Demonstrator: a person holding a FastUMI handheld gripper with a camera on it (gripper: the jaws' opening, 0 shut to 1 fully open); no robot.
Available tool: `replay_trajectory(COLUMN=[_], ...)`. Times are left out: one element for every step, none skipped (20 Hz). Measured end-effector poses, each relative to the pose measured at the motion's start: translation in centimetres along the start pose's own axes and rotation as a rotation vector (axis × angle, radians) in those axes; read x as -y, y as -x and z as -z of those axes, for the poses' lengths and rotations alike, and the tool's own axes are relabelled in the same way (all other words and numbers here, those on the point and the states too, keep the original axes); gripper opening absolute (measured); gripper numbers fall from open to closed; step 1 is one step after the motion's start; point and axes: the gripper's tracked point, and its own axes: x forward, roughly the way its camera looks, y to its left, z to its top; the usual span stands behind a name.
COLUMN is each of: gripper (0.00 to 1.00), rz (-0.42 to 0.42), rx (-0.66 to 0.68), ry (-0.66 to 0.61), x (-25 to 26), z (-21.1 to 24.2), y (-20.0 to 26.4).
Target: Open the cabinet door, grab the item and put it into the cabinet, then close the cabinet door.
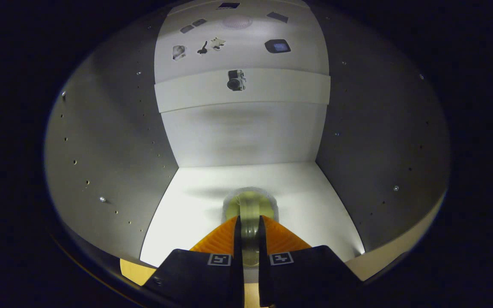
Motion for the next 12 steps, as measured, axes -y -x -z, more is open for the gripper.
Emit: replay_trajectory(gripper=[0.2, 0.22, 0.27, 0.31, 0.45, 0.59, 0.72, 0.86, 0.99, 0.98, 0.98, 0.98], rz=[-0.001, -0.006, -0.012, -0.017, -0.012, -0.007, 0.002, 0.011, 0.016, 0.02, 0.028, 0.032], rx=[0.001, 0.006, 0.009, 0.012, 0.024, 0.039, 0.053, 0.067, 0.084, 0.105, 0.128, 0.155], ry=[-0.006, -0.01, -0.01, -0.007, 0.003, 0.013, 0.021, 0.024, 0.023, 0.019, 0.021, 0.025], x=[-0.1, -0.1, -0.3, -0.4, -0.4, -0.3, -0.3, -0.1, -0.1, -0.1, 0.0, 0.0], z=[-0.1, -0.2, -0.2, -0.2, -0.4, -0.7, -0.9, -1.2, -1.6, -2.1, -2.6, -3.1], y=[-0.2, -0.4, -0.5, -0.4, -0.5, -0.2, -0.1, 0.3, 0.7, 1.4, 2.2, 3.2])
